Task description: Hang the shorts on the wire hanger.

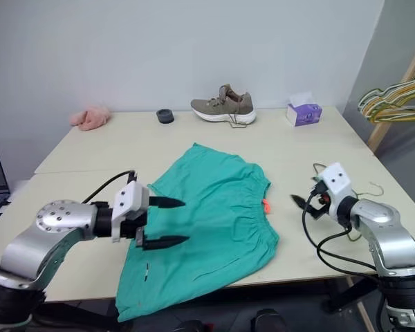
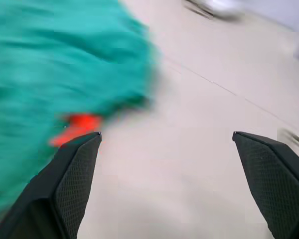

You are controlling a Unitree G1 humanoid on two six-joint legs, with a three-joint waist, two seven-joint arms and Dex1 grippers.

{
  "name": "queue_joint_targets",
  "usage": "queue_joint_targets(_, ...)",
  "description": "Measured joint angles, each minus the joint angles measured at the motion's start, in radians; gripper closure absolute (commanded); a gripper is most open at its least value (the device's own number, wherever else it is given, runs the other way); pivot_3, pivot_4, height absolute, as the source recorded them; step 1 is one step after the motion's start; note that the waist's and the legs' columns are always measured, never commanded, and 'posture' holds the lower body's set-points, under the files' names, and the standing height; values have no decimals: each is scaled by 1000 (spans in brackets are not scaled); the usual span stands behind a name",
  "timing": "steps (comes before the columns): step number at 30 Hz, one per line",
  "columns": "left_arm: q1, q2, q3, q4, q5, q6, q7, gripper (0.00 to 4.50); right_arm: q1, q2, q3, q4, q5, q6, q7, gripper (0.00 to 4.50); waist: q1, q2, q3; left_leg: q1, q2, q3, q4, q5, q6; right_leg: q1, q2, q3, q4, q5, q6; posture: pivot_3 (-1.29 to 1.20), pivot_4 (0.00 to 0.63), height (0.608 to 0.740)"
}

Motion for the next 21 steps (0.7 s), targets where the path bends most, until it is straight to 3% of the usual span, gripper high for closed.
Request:
queue_joint_targets(6, -97, -36, -66, 74, 17, 13, -22, 39, -89, 11, -25, 226, -109, 54, -200, 0, -39, 0, 0, -2, 0, 1, 0, 0, 0, -2, 0, 0, -1, 1, 1, -218, 12, 740)
queue_joint_targets(18, -165, -71, -99, 161, 71, -42, -65, 39, -285, 41, -8, 679, -147, -29, -226, 0, -85, -2, -4, -1, 0, -1, 0, 0, 0, 1, 4, -1, -3, 1, 1, -206, 17, 740)
queue_joint_targets(21, -164, -72, -99, 163, 77, -47, -66, 0, -321, 50, -23, 751, -142, -13, -218, 532, -84, -6, -10, -1, 1, -3, 0, 0, 0, 3, 4, -2, -5, 1, 1, -204, 17, 740)
